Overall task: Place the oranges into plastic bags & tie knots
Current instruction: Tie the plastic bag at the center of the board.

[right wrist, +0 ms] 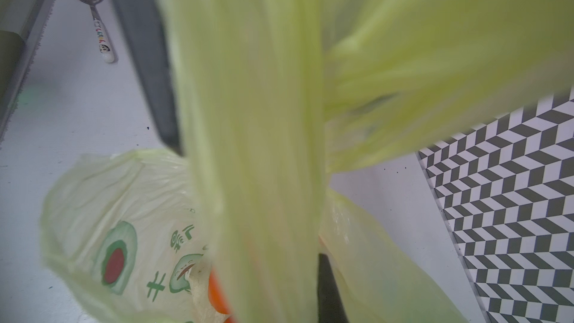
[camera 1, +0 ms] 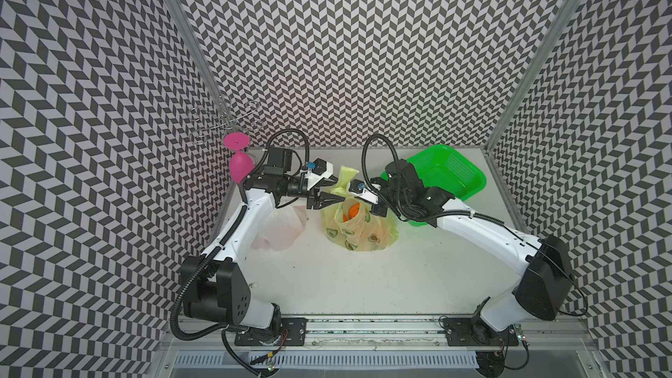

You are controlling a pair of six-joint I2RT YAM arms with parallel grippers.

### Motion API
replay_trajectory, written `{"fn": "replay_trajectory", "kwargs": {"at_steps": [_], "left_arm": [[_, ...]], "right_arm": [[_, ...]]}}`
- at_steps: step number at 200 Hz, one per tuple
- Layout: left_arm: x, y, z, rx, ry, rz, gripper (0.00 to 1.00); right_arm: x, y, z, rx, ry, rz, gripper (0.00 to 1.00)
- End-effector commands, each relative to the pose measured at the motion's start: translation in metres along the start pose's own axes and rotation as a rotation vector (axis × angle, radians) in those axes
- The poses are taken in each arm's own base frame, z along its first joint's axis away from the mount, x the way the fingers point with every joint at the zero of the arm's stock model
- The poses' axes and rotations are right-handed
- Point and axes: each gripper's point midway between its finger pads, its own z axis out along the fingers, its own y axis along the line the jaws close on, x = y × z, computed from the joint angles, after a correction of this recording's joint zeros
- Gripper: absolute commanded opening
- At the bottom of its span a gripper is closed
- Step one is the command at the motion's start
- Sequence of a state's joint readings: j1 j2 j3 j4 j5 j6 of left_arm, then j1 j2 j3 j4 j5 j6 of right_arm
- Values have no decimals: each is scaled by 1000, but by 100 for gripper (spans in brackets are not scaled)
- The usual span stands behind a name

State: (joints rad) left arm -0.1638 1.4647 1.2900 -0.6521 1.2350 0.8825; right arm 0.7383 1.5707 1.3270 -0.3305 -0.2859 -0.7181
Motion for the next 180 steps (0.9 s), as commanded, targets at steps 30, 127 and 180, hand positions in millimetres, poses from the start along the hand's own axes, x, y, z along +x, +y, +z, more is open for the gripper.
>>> {"fn": "replay_trajectory", "kwargs": {"at_steps": [30,127,180], "left_arm": [[-2,2,3,27,-14,-23,28],[-6,-5,2,-26,-85,-75,0],[-4,-13,4,-16,-84,4,0]], "right_arm": [[-11,-12,-3,49,-7,-20,3],[-51,-43,-57,190,-115,86,56],[-125,-23,-91,-159,-367,154,91]]}}
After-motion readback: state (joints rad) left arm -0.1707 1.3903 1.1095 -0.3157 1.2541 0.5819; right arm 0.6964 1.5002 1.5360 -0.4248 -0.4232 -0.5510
